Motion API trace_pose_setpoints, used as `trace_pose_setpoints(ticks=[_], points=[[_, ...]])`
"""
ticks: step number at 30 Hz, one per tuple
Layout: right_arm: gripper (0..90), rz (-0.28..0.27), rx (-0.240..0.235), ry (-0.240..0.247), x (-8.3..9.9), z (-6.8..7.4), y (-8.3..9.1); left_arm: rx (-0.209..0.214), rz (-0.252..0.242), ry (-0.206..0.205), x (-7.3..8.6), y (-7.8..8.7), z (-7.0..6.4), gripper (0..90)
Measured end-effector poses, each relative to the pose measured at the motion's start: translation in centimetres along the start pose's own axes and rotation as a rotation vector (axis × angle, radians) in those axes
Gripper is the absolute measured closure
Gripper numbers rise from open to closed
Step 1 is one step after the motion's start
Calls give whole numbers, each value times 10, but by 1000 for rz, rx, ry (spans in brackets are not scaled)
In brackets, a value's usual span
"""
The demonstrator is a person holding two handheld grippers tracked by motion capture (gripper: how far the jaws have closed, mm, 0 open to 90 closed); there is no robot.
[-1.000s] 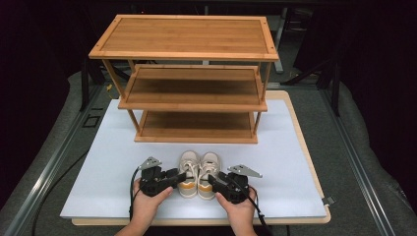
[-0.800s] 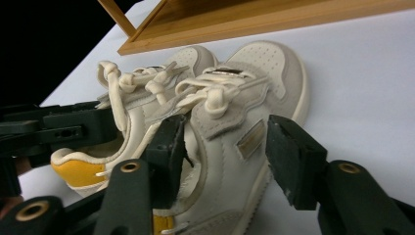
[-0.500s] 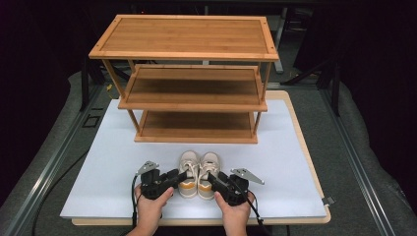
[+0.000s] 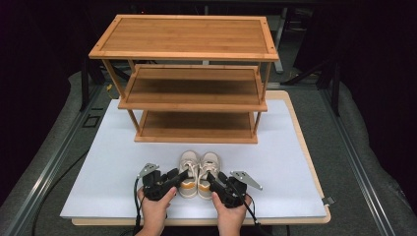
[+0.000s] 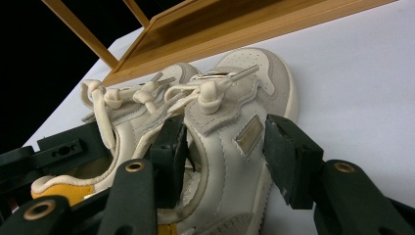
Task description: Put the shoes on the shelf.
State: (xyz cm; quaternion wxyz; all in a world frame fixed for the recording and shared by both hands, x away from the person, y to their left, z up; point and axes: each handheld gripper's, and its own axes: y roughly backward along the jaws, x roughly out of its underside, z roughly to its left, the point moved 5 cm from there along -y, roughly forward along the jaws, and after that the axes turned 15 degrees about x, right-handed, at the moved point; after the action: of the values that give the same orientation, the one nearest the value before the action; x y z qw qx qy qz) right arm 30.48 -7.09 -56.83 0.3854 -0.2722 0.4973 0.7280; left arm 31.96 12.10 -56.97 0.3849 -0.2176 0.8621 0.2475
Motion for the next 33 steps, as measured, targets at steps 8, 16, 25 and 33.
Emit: trace_pose_setpoints(ticks=[8,16,25,33], points=[[532,23,25,-15,-1,1,1,-8,-29,-3,0,-2,0,513],[540,9,11,-33,-1,2,-1,-8,-29,-3,-1,-2,0,528],[555,14,18,-20,-1,2,1,-12,-27,12,-2,-1,-1,536],[557,-5,18,-20,-5,6,1,-7,-32,16,-6,1,0,538]])
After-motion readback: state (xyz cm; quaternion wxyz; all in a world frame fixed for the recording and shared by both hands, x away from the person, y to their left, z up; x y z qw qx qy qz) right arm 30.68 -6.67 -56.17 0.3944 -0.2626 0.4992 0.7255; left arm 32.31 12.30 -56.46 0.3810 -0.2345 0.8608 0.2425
